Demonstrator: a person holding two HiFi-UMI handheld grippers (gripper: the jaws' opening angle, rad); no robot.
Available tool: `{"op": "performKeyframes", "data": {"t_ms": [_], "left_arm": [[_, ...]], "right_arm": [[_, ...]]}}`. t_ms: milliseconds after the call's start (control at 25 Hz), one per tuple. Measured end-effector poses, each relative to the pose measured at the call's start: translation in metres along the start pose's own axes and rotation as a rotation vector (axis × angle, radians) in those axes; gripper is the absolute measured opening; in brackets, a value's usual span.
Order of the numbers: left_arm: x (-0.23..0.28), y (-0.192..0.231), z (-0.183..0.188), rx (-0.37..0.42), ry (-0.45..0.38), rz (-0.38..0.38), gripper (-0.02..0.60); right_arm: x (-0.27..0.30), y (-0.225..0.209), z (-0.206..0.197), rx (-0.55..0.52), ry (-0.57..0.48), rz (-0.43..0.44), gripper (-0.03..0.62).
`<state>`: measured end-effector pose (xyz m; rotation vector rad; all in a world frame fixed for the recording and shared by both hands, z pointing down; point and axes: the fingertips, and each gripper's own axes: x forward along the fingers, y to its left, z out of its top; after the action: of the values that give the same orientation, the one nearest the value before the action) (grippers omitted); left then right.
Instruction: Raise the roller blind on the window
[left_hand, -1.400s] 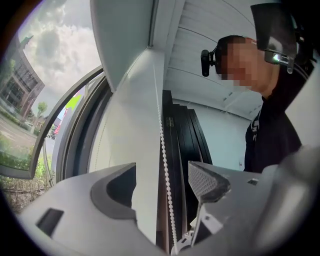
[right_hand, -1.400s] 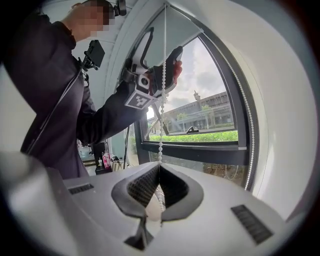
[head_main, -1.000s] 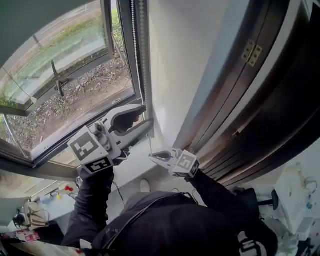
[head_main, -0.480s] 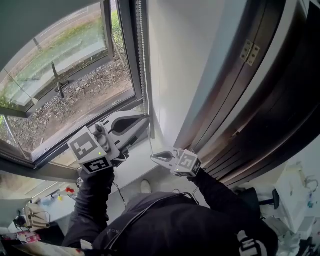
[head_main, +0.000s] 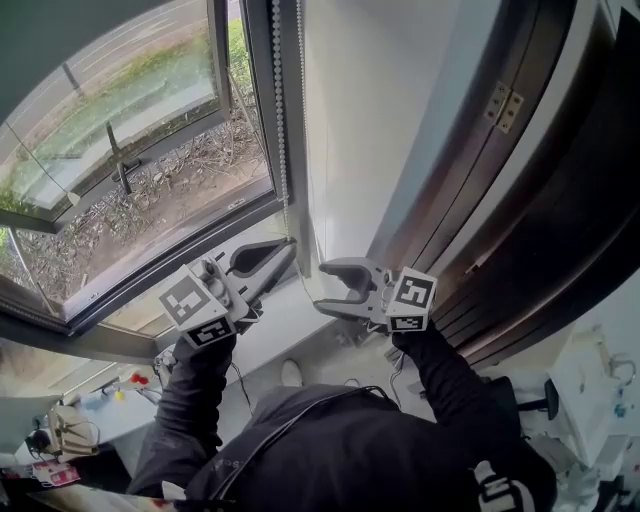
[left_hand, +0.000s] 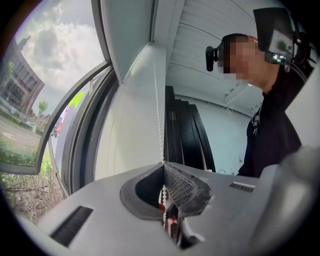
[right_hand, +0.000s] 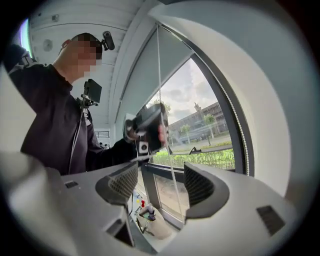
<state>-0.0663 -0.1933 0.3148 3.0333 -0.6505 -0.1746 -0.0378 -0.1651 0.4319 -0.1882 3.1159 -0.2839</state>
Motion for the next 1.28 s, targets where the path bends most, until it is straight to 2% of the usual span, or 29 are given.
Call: {"op": "performKeyframes", "data": {"t_ms": [240,440,520,760,1040,1280], "left_arm": [[-0.005,0.008,-0.107,-0.092,0.125,0.042,0.008],[-0.014,0.015,-0.178,-0.109,0.152,0.102,0.008],[-0.016,0.011,-0.199,-0.117,0.156,0.102,0.007],[-0.019,-0.018,-0.246,-0.120,0.175,0.081,0.006],[-0.027,-0.038,-0.305,-0.152,0.278,0.052,0.006],[-0.036,-0.041,-0.314,-0.153,0.297,0.057,0.006]], "right_arm": [[-0.009,0.004,0.047,-0.059,-0.065,-0.011,0.295],[-0.004,-0.008,0.045,-0.122,-0.031,-0.085,0.293],[-0.001,-0.011,0.044,-0.100,-0.039,-0.084,0.295],[-0.001,-0.006,0.059,-0.079,-0.074,-0.099,0.293],[0.008,0.003,0.094,-0.104,-0.083,-0.075,0.278],[0.018,0.013,0.125,-0.091,-0.082,-0.060,0.247]]}}
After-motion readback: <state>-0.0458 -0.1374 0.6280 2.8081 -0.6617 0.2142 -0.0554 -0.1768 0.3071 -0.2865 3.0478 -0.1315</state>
